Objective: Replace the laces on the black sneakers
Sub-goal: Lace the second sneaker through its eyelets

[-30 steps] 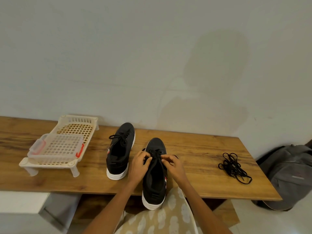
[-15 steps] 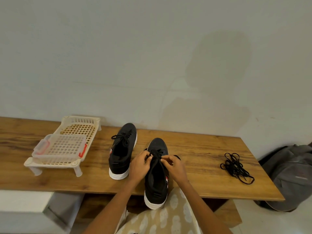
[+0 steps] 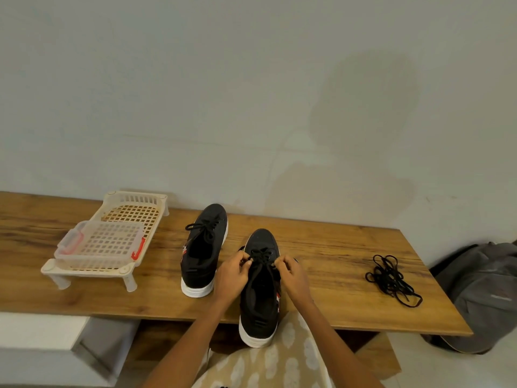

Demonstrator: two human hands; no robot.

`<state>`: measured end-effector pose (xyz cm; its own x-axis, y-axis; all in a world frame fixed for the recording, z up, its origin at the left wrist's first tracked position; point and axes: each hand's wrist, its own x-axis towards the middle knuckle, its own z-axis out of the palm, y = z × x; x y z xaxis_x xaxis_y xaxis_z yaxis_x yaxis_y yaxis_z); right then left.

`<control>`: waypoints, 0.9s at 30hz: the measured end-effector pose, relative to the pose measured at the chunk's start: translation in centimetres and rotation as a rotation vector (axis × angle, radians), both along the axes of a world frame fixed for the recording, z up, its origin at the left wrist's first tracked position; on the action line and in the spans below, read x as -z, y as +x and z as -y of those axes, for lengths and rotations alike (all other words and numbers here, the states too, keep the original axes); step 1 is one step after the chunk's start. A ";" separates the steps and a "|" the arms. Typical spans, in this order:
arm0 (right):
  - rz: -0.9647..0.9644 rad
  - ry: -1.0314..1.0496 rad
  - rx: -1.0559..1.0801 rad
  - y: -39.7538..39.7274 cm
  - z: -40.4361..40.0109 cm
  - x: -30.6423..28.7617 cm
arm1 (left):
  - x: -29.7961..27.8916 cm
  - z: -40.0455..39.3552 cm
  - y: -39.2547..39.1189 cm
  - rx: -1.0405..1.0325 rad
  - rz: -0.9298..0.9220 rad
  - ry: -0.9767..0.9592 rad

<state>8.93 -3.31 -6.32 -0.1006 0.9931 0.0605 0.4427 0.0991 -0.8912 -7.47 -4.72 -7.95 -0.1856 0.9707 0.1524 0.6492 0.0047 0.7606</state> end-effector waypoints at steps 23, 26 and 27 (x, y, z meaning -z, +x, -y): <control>0.325 0.107 -0.037 -0.3 -1.6 0.6 | -0.2 0.1 -0.2 0.015 0.011 -0.011; 0.345 0.136 -0.068 -0.2 -1.5 0.4 | -0.2 0.1 -0.2 0.012 0.008 -0.017; 0.355 0.140 -0.069 -0.3 -1.5 0.2 | -0.2 0.1 -0.2 0.013 0.011 -0.014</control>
<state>8.67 -1.78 -6.55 -0.2060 0.9678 0.1448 0.7090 0.2496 -0.6595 -7.70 -4.80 -7.76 -0.1747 0.9751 0.1364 0.6406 0.0074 0.7678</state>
